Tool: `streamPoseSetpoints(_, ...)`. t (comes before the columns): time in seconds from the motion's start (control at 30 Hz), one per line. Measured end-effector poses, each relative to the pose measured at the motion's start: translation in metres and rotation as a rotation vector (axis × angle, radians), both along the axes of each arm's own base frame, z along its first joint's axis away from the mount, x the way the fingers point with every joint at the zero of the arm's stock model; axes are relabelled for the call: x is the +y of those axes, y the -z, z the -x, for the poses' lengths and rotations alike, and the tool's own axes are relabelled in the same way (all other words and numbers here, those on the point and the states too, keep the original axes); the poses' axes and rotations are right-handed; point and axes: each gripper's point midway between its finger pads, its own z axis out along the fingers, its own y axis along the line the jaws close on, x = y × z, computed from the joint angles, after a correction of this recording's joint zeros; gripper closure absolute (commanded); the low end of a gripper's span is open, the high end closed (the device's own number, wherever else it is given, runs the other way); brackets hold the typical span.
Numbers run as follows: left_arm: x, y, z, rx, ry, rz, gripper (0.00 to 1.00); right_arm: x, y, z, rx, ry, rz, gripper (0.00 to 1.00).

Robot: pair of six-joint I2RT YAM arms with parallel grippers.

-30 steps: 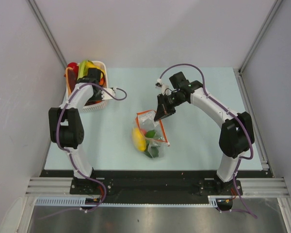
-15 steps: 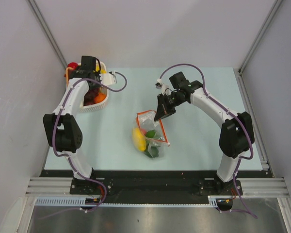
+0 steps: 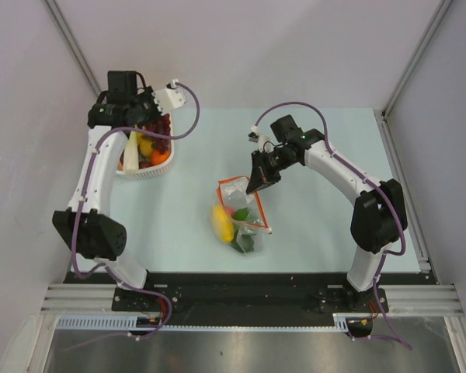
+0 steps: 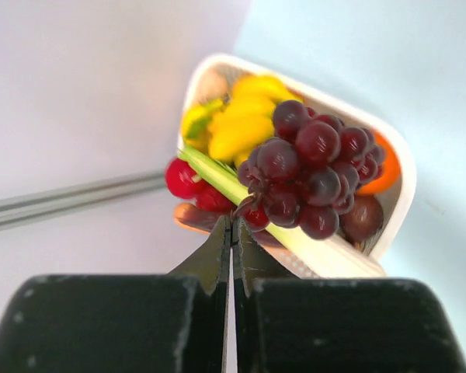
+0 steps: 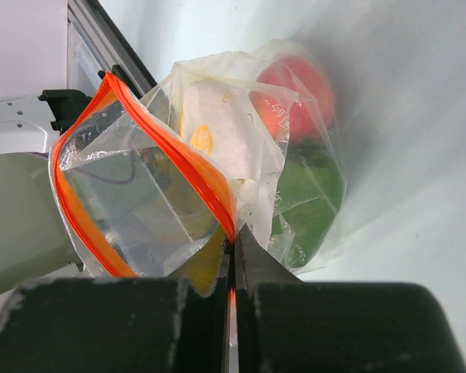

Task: Place the food in the zip-top bag and seal the zipper
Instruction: Pick up the fake fruit from the bin, then place the fake fruit in the zipper food storage bag.

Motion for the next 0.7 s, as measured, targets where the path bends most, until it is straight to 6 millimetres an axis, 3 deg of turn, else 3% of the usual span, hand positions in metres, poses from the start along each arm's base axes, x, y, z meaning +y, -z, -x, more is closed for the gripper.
streamPoseSetpoints(0.17, -0.035, -0.066, 0.031, -0.124, 0.08, 0.144, 1.0, 0.003, -0.001, 0.001, -0.006, -0.008, -0.004, 1.0)
streamPoseSetpoints(0.37, -0.099, -0.136, 0.095, -0.223, 0.275, 0.352, 1.0, 0.008, -0.006, 0.002, -0.021, -0.019, -0.013, 1.0)
streamPoseSetpoints(0.53, -0.144, -0.178, 0.155, -0.244, 0.43, 0.527, 1.0, 0.012, -0.008, 0.006, -0.025, -0.034, -0.017, 1.0)
streamPoseSetpoints(0.7, -0.176, -0.204, 0.205, -0.219, 0.557, 0.675, 1.0, 0.019, -0.012, 0.01, -0.034, -0.055, -0.025, 1.0)
